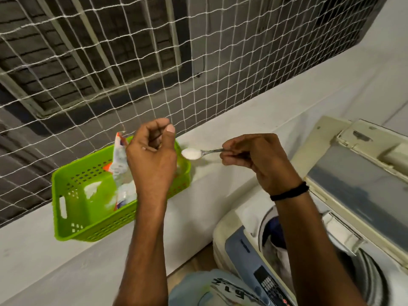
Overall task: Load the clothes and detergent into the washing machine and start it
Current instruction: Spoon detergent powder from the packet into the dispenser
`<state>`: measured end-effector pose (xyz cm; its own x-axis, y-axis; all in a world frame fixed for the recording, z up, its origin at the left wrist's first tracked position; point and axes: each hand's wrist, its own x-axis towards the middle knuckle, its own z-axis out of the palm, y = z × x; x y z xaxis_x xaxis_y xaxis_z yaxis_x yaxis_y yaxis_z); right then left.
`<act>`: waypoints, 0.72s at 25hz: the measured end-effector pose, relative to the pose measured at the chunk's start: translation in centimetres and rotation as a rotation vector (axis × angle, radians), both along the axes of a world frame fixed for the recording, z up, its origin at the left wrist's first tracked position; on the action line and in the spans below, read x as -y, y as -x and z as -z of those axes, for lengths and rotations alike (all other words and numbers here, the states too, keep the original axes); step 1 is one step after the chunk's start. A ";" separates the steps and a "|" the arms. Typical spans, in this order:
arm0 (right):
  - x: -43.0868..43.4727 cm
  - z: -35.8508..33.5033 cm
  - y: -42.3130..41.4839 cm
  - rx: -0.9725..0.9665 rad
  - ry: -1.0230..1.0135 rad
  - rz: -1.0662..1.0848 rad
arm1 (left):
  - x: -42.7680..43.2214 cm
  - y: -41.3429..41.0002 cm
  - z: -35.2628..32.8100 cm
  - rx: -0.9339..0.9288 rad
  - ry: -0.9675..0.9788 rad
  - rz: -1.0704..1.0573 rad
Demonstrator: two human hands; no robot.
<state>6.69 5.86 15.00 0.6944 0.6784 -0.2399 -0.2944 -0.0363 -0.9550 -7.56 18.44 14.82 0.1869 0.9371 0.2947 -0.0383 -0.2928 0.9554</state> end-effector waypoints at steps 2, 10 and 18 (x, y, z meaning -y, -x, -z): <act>2.1 0.2 -1.1 -0.024 0.024 0.056 | 1.1 -1.8 0.4 -0.005 0.020 0.069; 11.5 3.0 -5.1 -0.132 0.051 0.345 | 6.7 -10.1 3.2 -0.051 0.055 0.376; 21.9 10.7 -8.1 -0.283 0.046 0.717 | 15.1 -18.6 11.6 -0.319 0.319 0.752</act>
